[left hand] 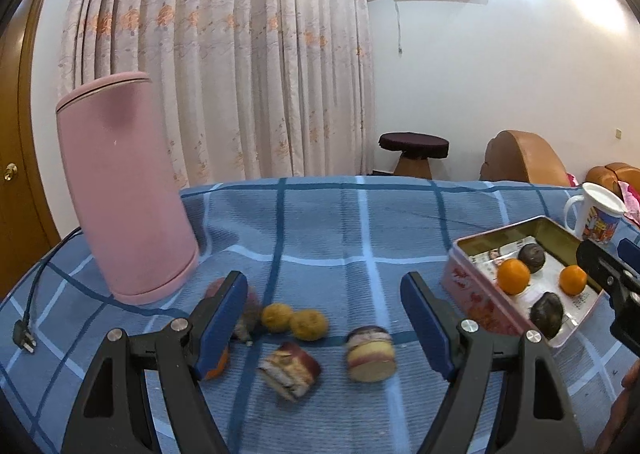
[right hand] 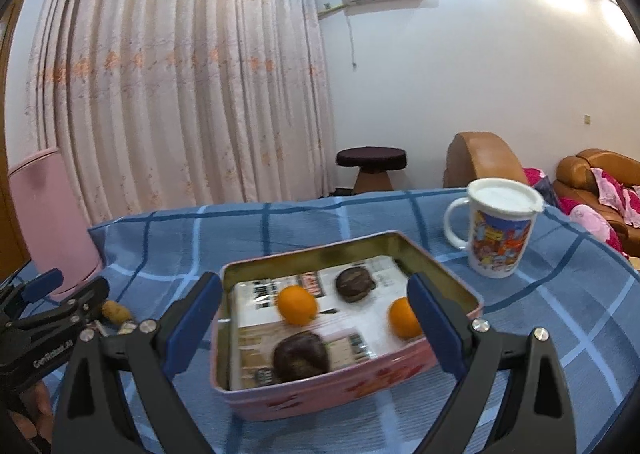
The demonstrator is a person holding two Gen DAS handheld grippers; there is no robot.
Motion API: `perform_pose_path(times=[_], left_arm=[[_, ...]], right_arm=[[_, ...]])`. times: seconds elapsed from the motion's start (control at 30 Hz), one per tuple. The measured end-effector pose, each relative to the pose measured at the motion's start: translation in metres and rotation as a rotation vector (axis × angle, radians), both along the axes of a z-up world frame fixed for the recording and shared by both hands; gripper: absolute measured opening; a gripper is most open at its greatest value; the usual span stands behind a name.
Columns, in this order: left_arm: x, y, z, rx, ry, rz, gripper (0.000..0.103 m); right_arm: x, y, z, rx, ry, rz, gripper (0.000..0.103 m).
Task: Organize fruits
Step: 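Withdraw both open tools from the tin toward the remaining fruits, then reach the left tool toward an orange while the right tool approaches a cake-roll slice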
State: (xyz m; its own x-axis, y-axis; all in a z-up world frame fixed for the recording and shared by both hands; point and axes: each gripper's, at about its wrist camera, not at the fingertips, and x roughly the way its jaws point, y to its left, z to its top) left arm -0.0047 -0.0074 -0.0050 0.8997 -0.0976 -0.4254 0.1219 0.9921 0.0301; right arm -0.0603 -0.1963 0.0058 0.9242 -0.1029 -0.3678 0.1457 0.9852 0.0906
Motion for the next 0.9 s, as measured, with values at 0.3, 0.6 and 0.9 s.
perform_pose_path(times=[0.3,0.6,0.9], left_arm=[[0.008,0.029,-0.002,-0.014,0.028,0.035,0.08],[0.014,0.057,-0.004,-0.013,0.052,0.069,0.08],[0.021,0.082,-0.007,0.028,0.074,0.095,0.08]], right_arm=[[0.009,0.031,-0.002,0.022,0.02,0.056,0.096],[0.016,0.06,-0.005,0.021,0.038,0.113,0.096],[0.027,0.089,-0.008,-0.028,0.078,0.158,0.095]])
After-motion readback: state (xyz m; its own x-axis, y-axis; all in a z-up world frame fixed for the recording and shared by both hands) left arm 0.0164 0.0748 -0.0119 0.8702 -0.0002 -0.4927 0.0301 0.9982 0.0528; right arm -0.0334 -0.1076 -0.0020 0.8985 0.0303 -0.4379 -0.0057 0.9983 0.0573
